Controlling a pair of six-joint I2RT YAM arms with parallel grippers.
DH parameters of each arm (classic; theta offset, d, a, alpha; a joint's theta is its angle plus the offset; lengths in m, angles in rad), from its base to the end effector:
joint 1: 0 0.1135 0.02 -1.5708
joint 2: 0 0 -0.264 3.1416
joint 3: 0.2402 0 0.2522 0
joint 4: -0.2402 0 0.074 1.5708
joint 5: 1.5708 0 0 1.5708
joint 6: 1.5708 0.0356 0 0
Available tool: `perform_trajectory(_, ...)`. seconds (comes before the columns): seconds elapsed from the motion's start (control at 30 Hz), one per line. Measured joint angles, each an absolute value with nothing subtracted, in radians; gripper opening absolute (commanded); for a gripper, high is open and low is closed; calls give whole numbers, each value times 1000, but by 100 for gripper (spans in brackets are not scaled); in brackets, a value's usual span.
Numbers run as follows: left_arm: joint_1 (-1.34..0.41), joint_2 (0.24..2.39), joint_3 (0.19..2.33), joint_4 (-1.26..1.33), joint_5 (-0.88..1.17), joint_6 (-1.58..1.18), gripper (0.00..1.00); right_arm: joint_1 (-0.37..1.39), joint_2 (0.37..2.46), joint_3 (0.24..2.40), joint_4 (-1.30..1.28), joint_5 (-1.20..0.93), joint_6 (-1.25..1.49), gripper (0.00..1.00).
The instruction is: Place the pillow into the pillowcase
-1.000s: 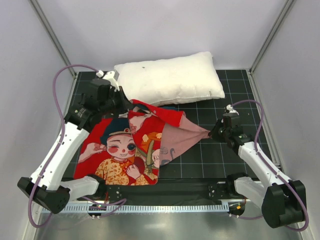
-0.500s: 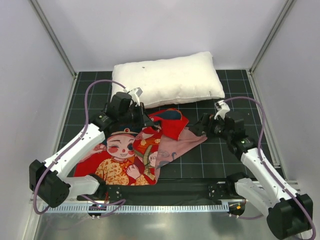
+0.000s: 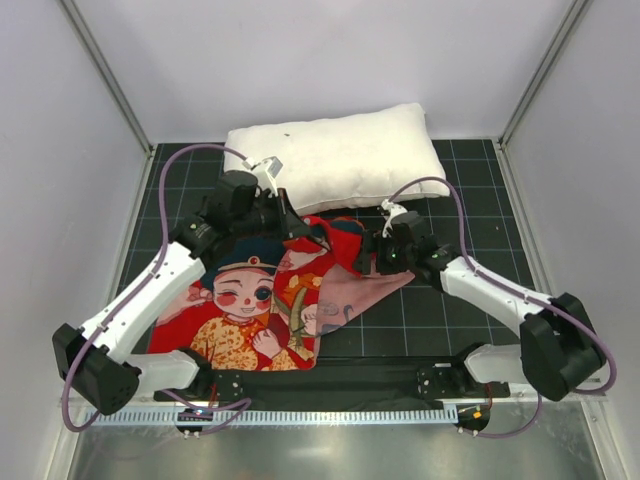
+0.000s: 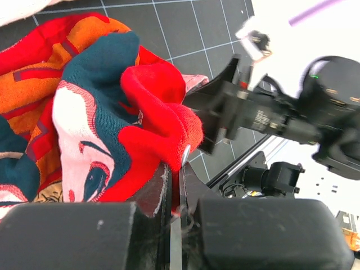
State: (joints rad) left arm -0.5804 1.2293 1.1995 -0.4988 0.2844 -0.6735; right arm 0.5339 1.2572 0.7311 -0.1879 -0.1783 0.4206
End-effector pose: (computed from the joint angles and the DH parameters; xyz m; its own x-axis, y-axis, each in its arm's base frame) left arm 0.2217 -0.1573 0.3604 -0.7843 -0.2016 -0.5867 0.3067 0.6960 -0.6492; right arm 0.2231 0.1392 0.2221 -0.7662 0.0139 -0.6425 -0.3323 0.8472 0.4146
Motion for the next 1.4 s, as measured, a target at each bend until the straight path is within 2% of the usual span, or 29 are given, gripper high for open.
perform_trajectory(0.07,-580,1229,1200,-502,286,-674,2,534,1297,731,-189,-153,444,59)
perform_trajectory(0.1,-580,1229,1200,-503,288,-674,2,533,1313,731,-189,-136,455,31)
perform_trajectory(0.17,-584,1229,1200,-503,290,-675,2,528,1338,741,-201,-108,472,9)
perform_trajectory(0.2,-589,1230,1200,-504,289,-675,1,522,1350,755,-214,-96,479,4)
perform_trajectory(0.3,-623,1234,1200,-505,286,-678,1,475,1379,820,-256,-72,495,4)
perform_trajectory(0.47,-718,1280,1199,-492,269,-686,1,284,1369,896,-284,-79,479,4)
perform_trajectory(0.53,-748,1313,1198,-468,268,-700,1,209,1374,932,-313,-60,463,6)
perform_trajectory(0.57,-767,1338,1198,-454,268,-705,1,178,1388,957,-332,-49,456,13)
perform_trajectory(0.63,-797,1396,1198,-419,269,-718,1,131,1434,1013,-350,-47,450,38)
perform_trajectory(0.67,-812,1435,1203,-405,271,-725,1,111,1469,1045,-356,-46,450,63)
perform_trajectory(0.77,-837,1556,1235,-375,281,-732,1,72,1531,1077,-366,-40,440,79)
perform_trajectory(0.9,-838,1685,1321,-380,282,-726,0,65,1438,986,-364,-68,431,80)
perform_trajectory(1.03,-791,1763,1465,-395,294,-722,0,65,1142,785,-286,-197,431,78)
perform_trajectory(1.17,-721,1765,1538,-399,292,-707,0,76,900,559,-58,-400,488,75)
perform_trajectory(1.3,-671,1751,1536,-413,280,-697,1,145,941,507,27,-498,505,75)
perform_trajectory(1.4,-656,1726,1509,-429,268,-693,1,202,1066,507,63,-503,506,82)
